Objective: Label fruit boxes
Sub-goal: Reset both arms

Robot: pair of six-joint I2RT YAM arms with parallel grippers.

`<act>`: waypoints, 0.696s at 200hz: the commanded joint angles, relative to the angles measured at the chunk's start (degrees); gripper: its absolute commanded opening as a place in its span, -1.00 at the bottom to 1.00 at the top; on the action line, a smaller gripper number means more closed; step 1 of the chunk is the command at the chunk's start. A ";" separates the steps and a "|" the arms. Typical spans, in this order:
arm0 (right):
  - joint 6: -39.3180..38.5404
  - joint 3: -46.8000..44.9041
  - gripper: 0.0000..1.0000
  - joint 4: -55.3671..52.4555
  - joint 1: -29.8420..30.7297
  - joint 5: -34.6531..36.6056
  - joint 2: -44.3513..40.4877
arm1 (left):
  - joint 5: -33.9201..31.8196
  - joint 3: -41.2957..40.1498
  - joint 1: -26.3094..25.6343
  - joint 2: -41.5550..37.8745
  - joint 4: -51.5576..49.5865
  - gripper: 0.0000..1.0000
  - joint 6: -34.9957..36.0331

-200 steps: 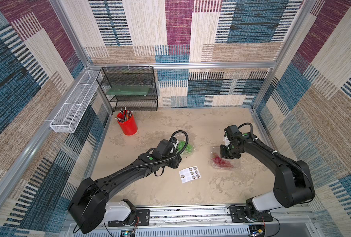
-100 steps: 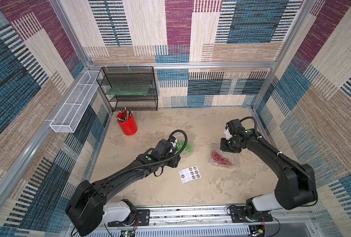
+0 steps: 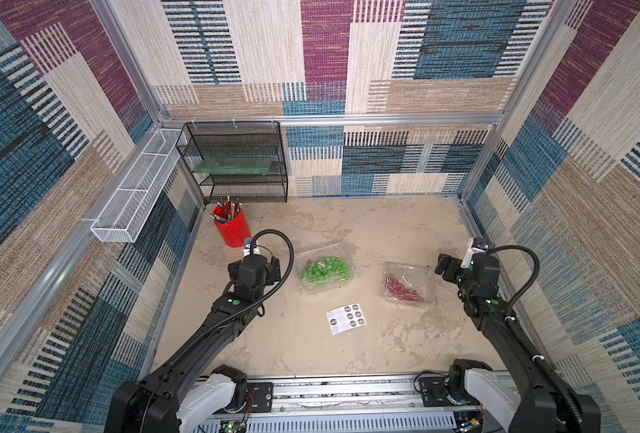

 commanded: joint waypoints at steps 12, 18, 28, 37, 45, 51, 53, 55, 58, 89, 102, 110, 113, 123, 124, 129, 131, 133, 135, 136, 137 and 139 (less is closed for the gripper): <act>-3.85 -5.04 0.90 23.83 -2.03 -3.04 1.28 | -5.25 -8.87 4.69 -0.63 14.64 0.99 5.54; -4.50 -5.78 0.90 24.98 -2.02 -2.59 1.52 | -4.51 -10.52 5.69 -0.53 16.12 0.99 5.44; -5.64 -7.23 0.90 27.42 -2.06 -2.31 1.74 | -1.88 -13.97 7.57 -0.05 20.83 0.99 5.33; -6.27 -8.83 0.91 29.97 -2.12 -2.56 2.03 | 1.20 -17.22 9.43 1.44 27.77 0.99 5.19; -7.04 -10.18 0.90 32.78 -2.11 -3.51 2.76 | 2.42 -18.90 10.71 4.15 33.88 0.99 5.32; -7.15 -11.00 0.91 34.95 -2.16 -4.16 3.63 | 2.56 -18.69 11.32 5.81 36.98 0.99 5.68; -7.10 -11.21 0.91 35.39 -2.12 -4.29 4.04 | 3.00 -18.46 11.43 6.09 36.95 0.99 5.92; -6.95 -11.33 0.90 35.96 -2.13 -4.47 4.32 | 3.51 -17.97 11.58 6.47 36.68 0.99 6.31; -6.82 -11.45 0.90 36.53 -2.11 -4.69 4.87 | 4.31 -17.34 11.77 7.09 36.38 0.99 7.02; -7.47 -13.42 0.91 45.52 -0.42 -5.89 10.69 | 10.84 -14.67 14.56 18.52 45.79 0.98 9.22; -8.94 -12.08 0.90 44.58 1.70 -4.84 11.66 | 13.38 -15.06 14.63 24.81 51.24 0.98 10.46; -10.10 -12.72 0.90 47.12 3.64 -3.21 12.35 | 13.21 -15.77 14.50 29.40 59.19 0.99 12.17; -10.48 -12.78 0.90 47.68 4.37 -2.54 12.58 | 13.14 -15.64 14.41 29.90 60.53 0.99 12.46; -11.66 -12.95 0.90 50.20 6.60 -0.81 13.92 | 13.52 -13.07 14.47 26.15 49.67 0.99 10.51; -11.68 -12.83 0.90 50.21 6.78 -0.73 14.09 | 13.52 -12.83 14.52 25.88 48.30 0.99 10.26; -11.73 -11.90 0.90 49.26 7.66 0.06 14.82 | 12.72 -12.34 14.71 26.21 47.50 0.98 9.97; -11.74 -11.54 0.90 48.99 7.96 0.46 15.08 | 12.29 -12.17 14.74 26.79 48.06 0.99 9.85; -11.83 -11.19 0.90 48.92 8.30 0.67 15.58 | 12.14 -12.04 14.79 27.47 48.47 0.99 9.87; -11.87 -10.97 0.90 49.17 8.52 0.90 15.99 | 12.29 -11.83 15.00 28.12 49.32 0.99 10.00; -11.88 -10.83 0.90 49.25 8.65 0.96 16.27 | 12.34 -11.68 15.05 28.40 49.57 0.99 10.10; -11.79 -10.72 0.90 49.34 8.77 1.00 16.49 | 12.40 -11.52 15.07 28.54 49.83 0.99 10.19; -11.69 -10.46 0.90 49.40 8.92 1.04 16.88 | 12.49 -11.13 15.09 28.91 49.83 0.99 10.30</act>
